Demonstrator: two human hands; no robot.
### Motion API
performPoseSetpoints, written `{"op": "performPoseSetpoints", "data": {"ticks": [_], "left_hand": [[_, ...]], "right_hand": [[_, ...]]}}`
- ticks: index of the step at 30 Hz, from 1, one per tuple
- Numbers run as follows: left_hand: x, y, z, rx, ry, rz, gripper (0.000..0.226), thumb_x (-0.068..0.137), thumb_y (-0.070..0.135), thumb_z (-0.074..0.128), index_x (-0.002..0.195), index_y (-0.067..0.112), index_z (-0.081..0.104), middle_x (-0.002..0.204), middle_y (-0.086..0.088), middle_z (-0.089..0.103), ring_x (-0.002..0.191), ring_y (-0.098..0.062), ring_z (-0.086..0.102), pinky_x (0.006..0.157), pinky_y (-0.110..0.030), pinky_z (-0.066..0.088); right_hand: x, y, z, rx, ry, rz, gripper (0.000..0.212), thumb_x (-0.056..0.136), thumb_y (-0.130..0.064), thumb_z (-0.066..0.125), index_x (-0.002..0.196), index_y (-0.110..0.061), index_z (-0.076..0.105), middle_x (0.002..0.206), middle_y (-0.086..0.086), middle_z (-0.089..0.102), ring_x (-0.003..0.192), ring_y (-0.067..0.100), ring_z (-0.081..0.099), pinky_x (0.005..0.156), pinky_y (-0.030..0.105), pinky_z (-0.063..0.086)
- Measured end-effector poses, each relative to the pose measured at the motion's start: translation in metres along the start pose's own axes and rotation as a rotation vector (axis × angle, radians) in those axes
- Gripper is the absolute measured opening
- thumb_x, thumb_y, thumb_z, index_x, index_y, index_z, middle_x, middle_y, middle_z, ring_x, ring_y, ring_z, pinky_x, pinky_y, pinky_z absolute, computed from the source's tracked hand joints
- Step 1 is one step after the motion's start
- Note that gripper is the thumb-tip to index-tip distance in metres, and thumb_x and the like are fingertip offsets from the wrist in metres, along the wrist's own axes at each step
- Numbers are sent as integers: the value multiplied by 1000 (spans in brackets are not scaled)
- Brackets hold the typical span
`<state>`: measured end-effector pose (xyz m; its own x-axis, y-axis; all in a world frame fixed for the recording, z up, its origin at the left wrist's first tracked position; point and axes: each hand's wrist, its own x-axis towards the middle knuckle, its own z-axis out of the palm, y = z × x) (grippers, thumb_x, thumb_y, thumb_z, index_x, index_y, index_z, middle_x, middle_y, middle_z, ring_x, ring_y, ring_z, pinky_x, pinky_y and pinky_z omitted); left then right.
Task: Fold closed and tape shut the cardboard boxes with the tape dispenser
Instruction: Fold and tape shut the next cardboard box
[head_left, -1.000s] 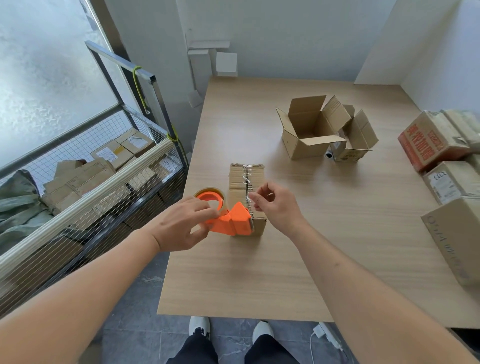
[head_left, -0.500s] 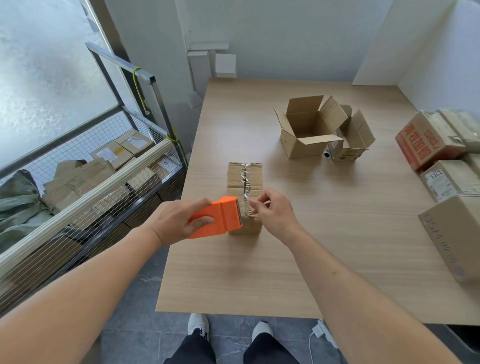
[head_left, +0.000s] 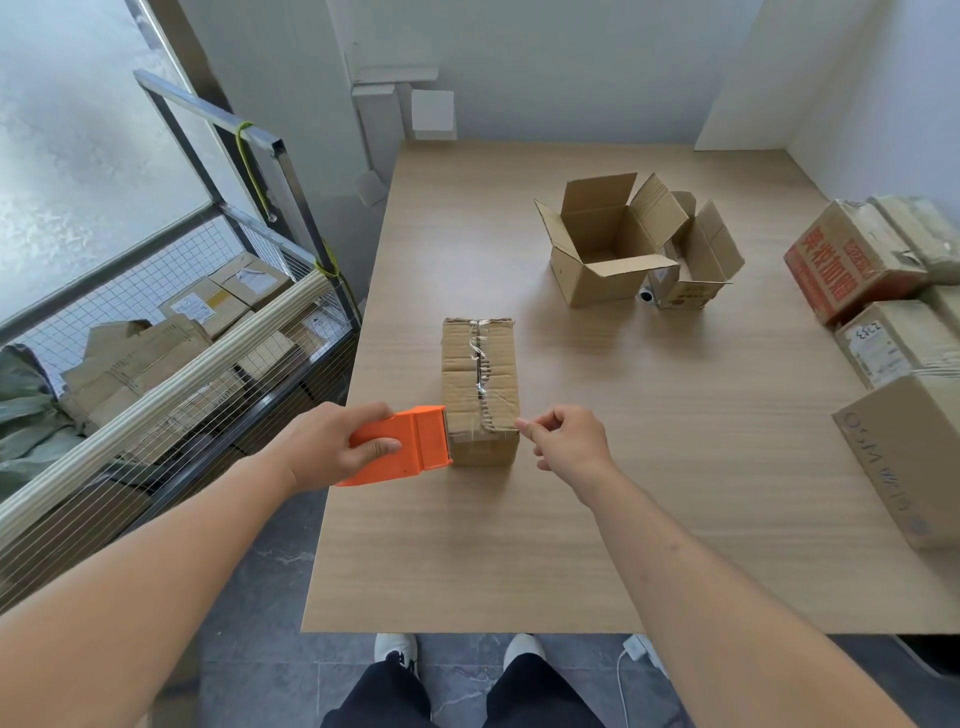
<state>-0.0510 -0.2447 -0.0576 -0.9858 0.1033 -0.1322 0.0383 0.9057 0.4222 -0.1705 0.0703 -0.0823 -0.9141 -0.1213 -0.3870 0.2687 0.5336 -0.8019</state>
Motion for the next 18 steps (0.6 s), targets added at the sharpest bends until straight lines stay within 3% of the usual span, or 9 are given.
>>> {"op": "performPoseSetpoints", "data": {"ticks": [10, 18], "left_hand": [[14, -8, 6, -88, -75, -40, 31, 95, 62, 56, 111, 35, 56, 81, 8, 67, 66, -13, 65, 66, -46, 57], [21, -13, 7, -154, -128, -58, 35, 88, 74, 50, 107, 45, 53, 88, 10, 68, 74, -10, 67, 69, -40, 59]], "right_hand": [[13, 5, 5, -53, -41, 60, 29, 79, -35, 88, 69, -15, 69, 76, 4, 72, 75, 27, 74, 56, 41, 64], [16, 10, 0, -148, -81, 19, 28, 71, -42, 91, 63, -23, 73, 68, -4, 72, 76, 26, 71, 72, 50, 62]]}}
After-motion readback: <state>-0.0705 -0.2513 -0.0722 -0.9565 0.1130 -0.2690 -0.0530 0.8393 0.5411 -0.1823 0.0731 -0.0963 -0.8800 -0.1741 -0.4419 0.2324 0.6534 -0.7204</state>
